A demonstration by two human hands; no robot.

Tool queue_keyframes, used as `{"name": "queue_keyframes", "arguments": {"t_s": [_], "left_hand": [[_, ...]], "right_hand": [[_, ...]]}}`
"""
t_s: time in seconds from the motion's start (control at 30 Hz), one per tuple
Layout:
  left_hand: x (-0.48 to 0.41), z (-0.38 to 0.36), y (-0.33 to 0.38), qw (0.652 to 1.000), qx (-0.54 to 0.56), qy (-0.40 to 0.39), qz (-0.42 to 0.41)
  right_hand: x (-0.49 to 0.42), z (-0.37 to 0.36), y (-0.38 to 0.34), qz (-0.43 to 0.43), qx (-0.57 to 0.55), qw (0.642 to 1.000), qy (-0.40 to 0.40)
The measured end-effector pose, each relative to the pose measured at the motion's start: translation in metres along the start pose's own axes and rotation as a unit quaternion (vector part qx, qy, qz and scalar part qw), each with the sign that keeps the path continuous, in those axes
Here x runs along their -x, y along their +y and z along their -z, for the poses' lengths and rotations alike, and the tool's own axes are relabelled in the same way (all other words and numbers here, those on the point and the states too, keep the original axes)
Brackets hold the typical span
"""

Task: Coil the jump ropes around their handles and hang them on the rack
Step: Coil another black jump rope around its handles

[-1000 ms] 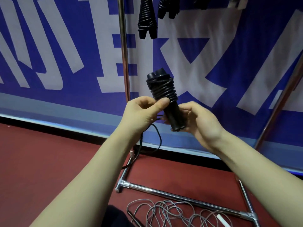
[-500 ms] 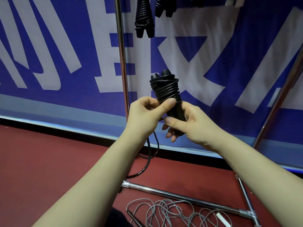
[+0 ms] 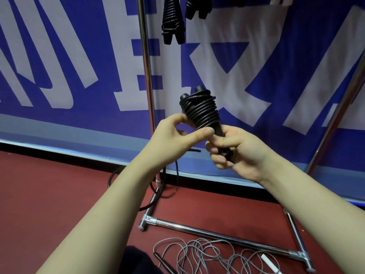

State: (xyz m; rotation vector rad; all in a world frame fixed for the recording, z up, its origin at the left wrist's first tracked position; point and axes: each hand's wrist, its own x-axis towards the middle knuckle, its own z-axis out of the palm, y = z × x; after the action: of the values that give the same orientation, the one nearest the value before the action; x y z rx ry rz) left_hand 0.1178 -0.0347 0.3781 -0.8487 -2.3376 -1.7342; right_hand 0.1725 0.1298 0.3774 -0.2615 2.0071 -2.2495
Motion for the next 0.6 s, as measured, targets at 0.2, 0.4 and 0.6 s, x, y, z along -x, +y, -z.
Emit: {"name": "queue_keyframes", "arguments": {"t_s": [0.2, 0.4, 0.6], "left_hand": [[0.002, 0.003, -0.004, 0.994, 0.101, 0.028, -0.036], [0.000, 0.007, -0.008, 0.996, 0.065, 0.035, -0.057], [0.002, 0.006, -0.009, 0.994, 0.010, 0.070, -0.083]], "right_hand": [[0.003, -0.006, 0.001, -0.032, -0.078, 0.996, -0.017], [0.000, -0.007, 0.001, -0.070, -0.079, 0.994, 0.006], [-0.003, -0.020, 0.004, -0.076, -0.020, 0.992, 0.100]]}}
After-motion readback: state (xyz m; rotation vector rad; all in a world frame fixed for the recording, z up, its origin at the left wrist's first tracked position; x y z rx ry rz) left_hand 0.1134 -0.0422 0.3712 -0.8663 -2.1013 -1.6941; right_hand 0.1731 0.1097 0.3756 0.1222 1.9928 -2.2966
